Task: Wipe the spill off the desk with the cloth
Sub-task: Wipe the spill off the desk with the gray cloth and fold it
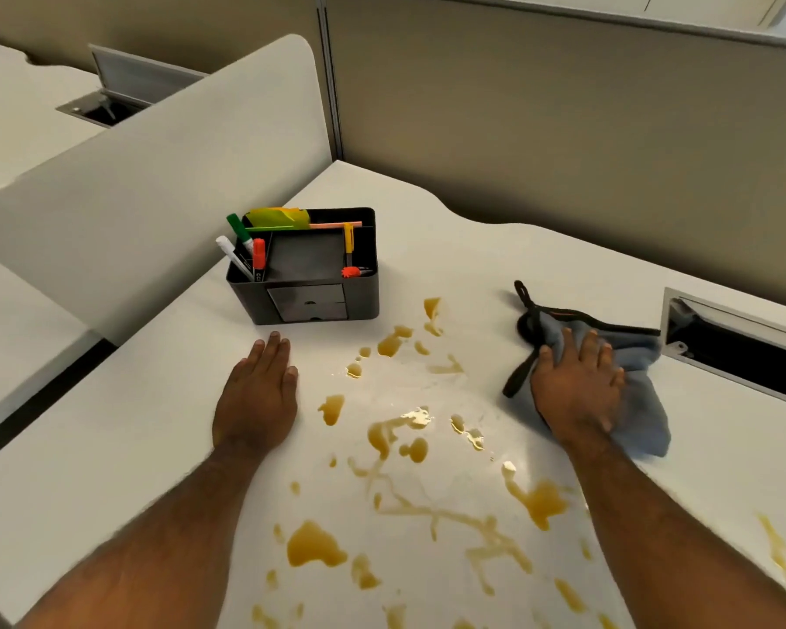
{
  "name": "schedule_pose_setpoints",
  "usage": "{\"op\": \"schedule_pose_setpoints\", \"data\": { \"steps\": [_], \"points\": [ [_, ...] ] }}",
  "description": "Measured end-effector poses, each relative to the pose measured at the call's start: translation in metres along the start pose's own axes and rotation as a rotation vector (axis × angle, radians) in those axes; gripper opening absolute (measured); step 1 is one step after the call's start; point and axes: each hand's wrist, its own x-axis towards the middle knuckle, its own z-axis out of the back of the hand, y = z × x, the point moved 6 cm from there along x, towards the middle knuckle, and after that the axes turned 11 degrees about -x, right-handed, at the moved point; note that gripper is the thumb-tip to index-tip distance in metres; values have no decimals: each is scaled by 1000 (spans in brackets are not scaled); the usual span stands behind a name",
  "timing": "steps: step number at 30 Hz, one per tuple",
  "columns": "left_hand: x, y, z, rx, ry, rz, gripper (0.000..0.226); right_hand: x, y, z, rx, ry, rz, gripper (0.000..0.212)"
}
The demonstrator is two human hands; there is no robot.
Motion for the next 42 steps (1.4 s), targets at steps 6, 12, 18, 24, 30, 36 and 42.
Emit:
{"op": "schedule_pose_setpoints", "data": {
  "steps": [6,12,18,24,30,36,42],
  "points": [
    [1,-3,2,-26,-12,5,63,27,68,0,-26,22,215,67],
    [-1,0,-1,-31,-24,7,61,38,113,-13,-136,166,301,85],
    [0,-2,0,-37,-21,3,60,42,147,-18,-149,159,427,75],
    [0,-1,1,-42,-19,-7,53,19,168,-18,-117,109,531,64],
    [-1,0,0,-38,-12,-14,58,-33,177,-23,-116,100,535,66],
    [3,3,-4,-29,5,4,54,-98,182,-15,-90,106,571,62],
    [-1,2,3,-129,-11,-9,52,-107,154,-15,-94,78,589,62]
  ]
}}
